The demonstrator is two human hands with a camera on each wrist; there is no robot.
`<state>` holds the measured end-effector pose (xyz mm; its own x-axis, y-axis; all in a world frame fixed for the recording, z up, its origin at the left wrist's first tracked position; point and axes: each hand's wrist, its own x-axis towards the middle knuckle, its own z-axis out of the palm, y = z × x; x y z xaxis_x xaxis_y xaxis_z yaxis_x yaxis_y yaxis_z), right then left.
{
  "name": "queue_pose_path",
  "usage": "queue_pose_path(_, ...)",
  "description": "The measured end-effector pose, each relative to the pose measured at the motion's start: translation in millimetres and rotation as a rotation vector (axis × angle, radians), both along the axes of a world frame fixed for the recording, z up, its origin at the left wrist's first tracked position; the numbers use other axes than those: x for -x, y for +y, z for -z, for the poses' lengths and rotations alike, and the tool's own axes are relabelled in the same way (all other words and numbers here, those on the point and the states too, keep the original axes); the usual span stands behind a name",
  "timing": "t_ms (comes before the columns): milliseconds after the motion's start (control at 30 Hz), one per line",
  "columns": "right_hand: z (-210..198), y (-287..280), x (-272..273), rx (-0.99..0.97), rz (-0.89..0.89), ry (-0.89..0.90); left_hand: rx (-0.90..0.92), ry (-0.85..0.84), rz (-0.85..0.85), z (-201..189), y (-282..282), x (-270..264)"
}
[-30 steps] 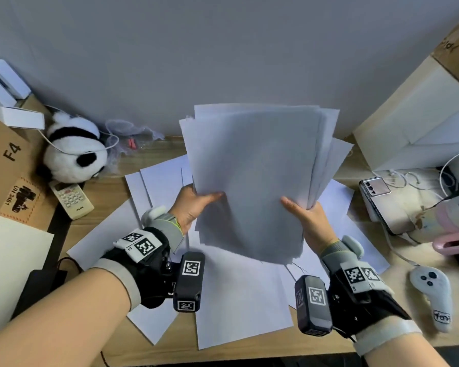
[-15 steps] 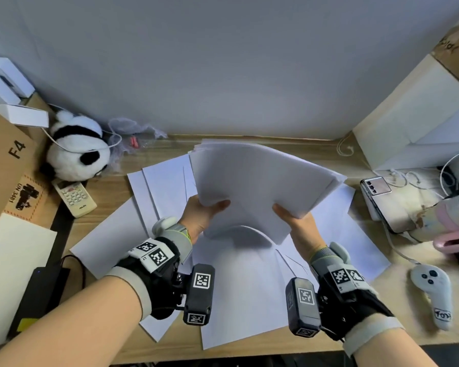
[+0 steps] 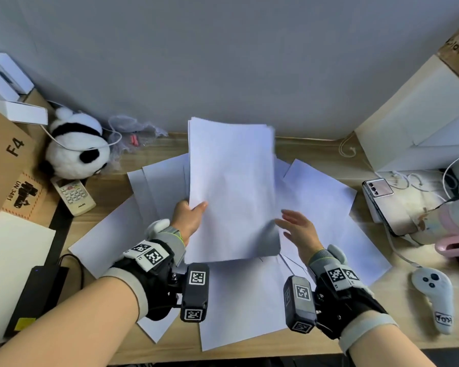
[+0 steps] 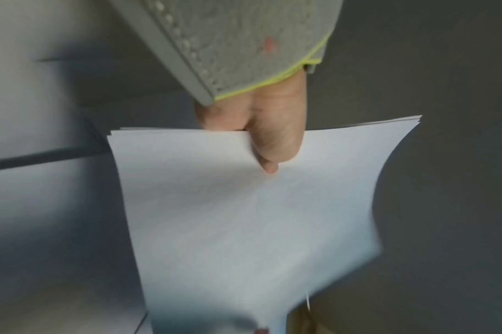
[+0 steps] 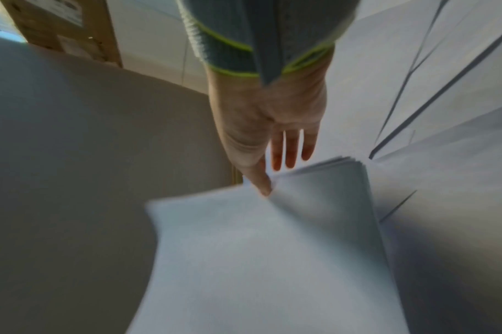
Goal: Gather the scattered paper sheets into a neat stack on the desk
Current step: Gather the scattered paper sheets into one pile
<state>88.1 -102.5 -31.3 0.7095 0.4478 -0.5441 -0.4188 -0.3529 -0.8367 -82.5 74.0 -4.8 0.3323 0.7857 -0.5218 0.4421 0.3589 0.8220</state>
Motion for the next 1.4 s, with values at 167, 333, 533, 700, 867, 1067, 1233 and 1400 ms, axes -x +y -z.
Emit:
queue_pose_path(167, 24, -16, -11, 0.183, 0.29, 0.211, 0.166, 0.271, -0.096, 34, -1, 31)
queue_pose_path(333, 24, -5, -14, 0.123, 0.302, 0.327, 0.27, 0.407, -0.073, 48, -8, 50)
queue_pose_path(533, 20, 3, -12, 0.345, 0.044, 0.109, 0.297, 0.372, -0.057, 50, -10, 65)
queue_pose_path(700, -4, -8, -20, 0.078, 0.406, -0.053, 0.323, 0.393, -0.051, 48, -14, 70)
queue_pose_path(867, -20, -11, -3, -0.115, 0.354, 0.057, 0.32, 0.421, 0.003, 43, -20, 63)
queue_pose_path(1067, -22, -12, 13, -0.242, 0.401, 0.101, 0.314, 0.425, 0.047, 37, -22, 63)
queue_pose_path(1233, -14, -9, 37, -0.049, 0.067, 0.231, 0.331, 0.318, 0.031, 42, -24, 67)
queue_pose_path(1400, 4, -12, 76, 0.182, -0.215, 0.346, 0.365, 0.135, -0.146, 51, -24, 70)
